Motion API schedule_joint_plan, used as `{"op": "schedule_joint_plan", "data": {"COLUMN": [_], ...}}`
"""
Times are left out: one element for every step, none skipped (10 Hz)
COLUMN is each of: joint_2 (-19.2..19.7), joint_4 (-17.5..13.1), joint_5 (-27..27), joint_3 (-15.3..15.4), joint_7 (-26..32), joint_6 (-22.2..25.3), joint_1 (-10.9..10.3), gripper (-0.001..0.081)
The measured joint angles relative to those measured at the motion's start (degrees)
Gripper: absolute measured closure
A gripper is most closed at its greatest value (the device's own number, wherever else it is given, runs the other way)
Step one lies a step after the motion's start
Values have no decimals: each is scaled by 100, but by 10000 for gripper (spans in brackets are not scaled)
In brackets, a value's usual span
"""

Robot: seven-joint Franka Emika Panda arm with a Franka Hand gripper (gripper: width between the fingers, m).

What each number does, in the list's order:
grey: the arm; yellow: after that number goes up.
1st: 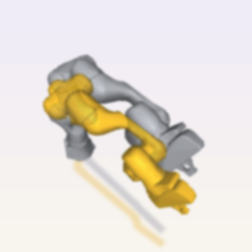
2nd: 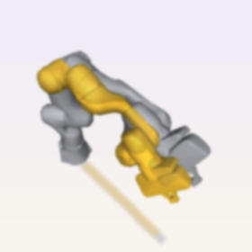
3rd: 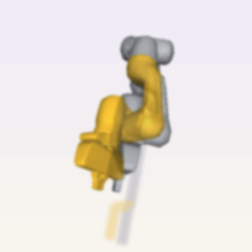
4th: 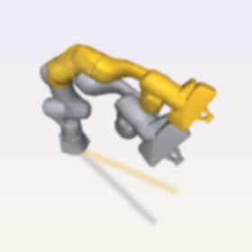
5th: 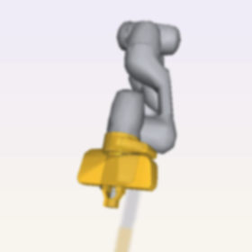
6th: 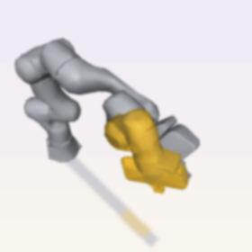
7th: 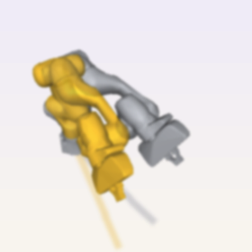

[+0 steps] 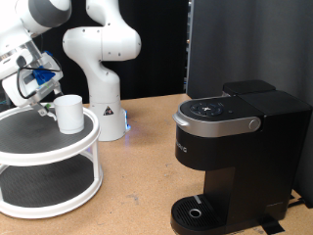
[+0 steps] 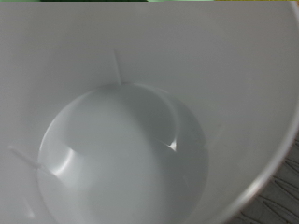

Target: Make a cup of coffee with the keurig machine

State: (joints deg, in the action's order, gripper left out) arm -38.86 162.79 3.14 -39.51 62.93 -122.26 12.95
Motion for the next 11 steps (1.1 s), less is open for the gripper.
{"op": "schedule_joint_plan", "data": {"joint_2": [0,0,0,0,0,0,0,0,0,0,0], "joint_4": [28,65,96,120,135,142,144,145,145,145,145], "joint_5": [-49,-99,-152,-183,-188,-188,-187,-178,-162,-152,-147], "joint_3": [4,4,1,-9,-22,-26,-29,-32,-34,-35,-35], "joint_7": [0,7,16,37,52,54,54,54,54,54,54], "joint_6": [-37,-85,-124,-148,-158,-160,-161,-161,-161,-161,-161], "joint_1": [4,10,19,38,49,55,56,55,55,55,55], "gripper": [1,1,1,1,1,1,1,1,1,122,122]}}
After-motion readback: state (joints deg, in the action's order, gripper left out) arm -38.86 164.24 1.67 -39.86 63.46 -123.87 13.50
